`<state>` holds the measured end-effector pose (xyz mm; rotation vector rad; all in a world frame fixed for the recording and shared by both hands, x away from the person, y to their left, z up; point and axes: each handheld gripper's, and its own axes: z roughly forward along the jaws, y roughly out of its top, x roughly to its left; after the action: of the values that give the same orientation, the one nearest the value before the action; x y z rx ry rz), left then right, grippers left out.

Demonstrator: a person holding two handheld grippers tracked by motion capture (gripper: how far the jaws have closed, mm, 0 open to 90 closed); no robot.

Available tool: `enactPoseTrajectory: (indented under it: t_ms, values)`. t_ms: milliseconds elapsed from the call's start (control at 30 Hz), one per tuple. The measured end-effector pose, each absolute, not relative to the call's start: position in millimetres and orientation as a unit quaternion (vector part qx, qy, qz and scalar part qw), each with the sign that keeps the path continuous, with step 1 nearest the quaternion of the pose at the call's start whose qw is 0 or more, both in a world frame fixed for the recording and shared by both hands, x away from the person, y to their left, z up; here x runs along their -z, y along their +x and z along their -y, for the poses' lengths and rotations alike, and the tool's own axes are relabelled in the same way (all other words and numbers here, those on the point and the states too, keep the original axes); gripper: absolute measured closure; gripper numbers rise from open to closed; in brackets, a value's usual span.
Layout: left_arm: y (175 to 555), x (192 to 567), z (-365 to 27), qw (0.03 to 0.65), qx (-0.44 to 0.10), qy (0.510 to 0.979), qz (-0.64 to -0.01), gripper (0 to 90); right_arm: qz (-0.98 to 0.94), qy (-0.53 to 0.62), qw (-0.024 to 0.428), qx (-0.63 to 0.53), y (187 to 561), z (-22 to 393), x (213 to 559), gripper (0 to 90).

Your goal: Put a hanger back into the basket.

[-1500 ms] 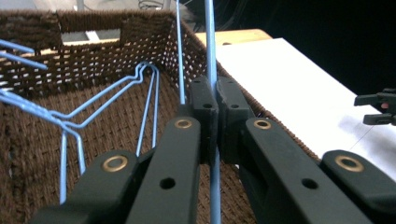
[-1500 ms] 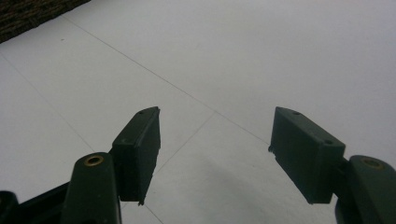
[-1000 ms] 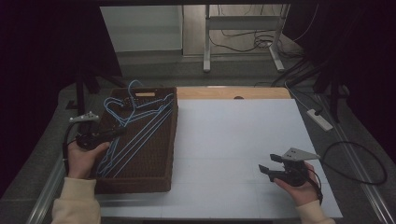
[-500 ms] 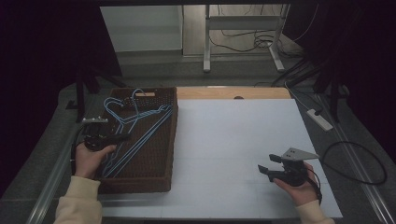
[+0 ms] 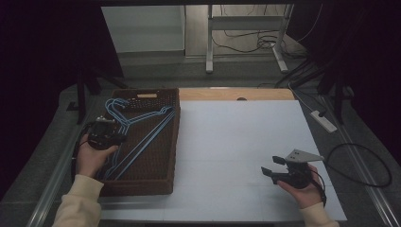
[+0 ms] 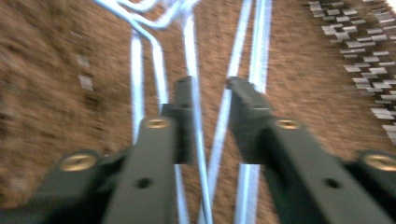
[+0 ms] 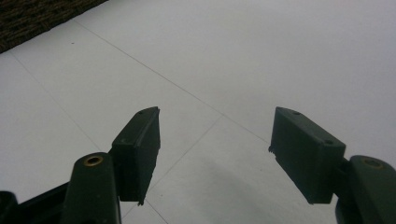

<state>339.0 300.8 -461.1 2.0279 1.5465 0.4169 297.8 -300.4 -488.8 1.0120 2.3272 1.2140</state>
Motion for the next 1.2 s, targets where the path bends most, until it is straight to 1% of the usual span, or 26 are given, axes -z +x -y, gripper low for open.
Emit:
enactPoseTrajectory:
  t_ms: [33,67,133,200,233,300,400,433,500,567,633,767,933,1200]
  values:
    - [339.1,460.2,-299.3,0.267,-0.173,0.757,-0.571,66.8,-0.816,0.355,0.163,-0.426,297.8,300.4,488.8,34.1]
    - [337.3,456.2,-297.9,0.279,-0.192,0.756,-0.56,53.9,-0.816,0.355,0.165,-0.425,297.8,299.4,488.3,33.9]
    - [332.8,450.1,-297.4,0.309,-0.198,0.752,-0.547,49.4,-0.818,0.354,0.165,-0.423,297.8,298.7,488.8,33.9]
    - [327.1,443.6,-297.9,0.355,-0.186,0.746,-0.532,43.9,-0.819,0.354,0.164,-0.422,297.9,298.5,489.1,33.9]
    - [327.1,443.6,-297.9,0.355,-0.186,0.746,-0.532,41.9,-0.819,0.354,0.163,-0.422,297.9,298.4,489.2,33.9]
    - [314.9,433.4,-295.8,0.404,-0.176,0.738,-0.511,40.6,-0.818,0.354,0.164,-0.422,297.9,298.6,489.1,33.8]
    - [300.7,424.0,-291.7,0.437,-0.174,0.735,-0.489,39.2,-0.818,0.354,0.163,-0.423,297.3,298.9,488.9,33.8]
    - [300.7,424.0,-291.7,0.437,-0.174,0.735,-0.489,39.2,-0.818,0.354,0.163,-0.423,297.3,298.9,488.9,33.8]
    - [281.9,417.2,-286.6,0.453,-0.178,0.738,-0.467,38.2,-0.818,0.354,0.162,-0.423,297.4,299.1,488.6,33.8]
    - [277.8,416.3,-285.9,0.456,-0.177,0.738,-0.464,37.6,-0.818,0.354,0.162,-0.423,297.3,299.1,488.5,33.7]
    - [259.8,413.7,-282.4,0.474,-0.178,0.737,-0.448,36.7,-0.818,0.354,0.161,-0.424,296.9,299.2,488.1,33.7]
    - [241.9,416.6,-273.6,0.493,-0.184,0.734,-0.43,34.9,-0.817,0.354,0.162,-0.425,296.8,299.2,487.4,33.6]
    - [230.6,427.5,-255.7,0.496,-0.176,0.745,-0.41,33.0,-0.815,0.353,0.165,-0.429,296.3,300.9,485.0,33.6]
    - [228.4,444.3,-234.5,0.482,-0.173,0.756,-0.407,32.8,-0.81,0.35,0.17,-0.438,293.9,306.8,480.1,33.4]
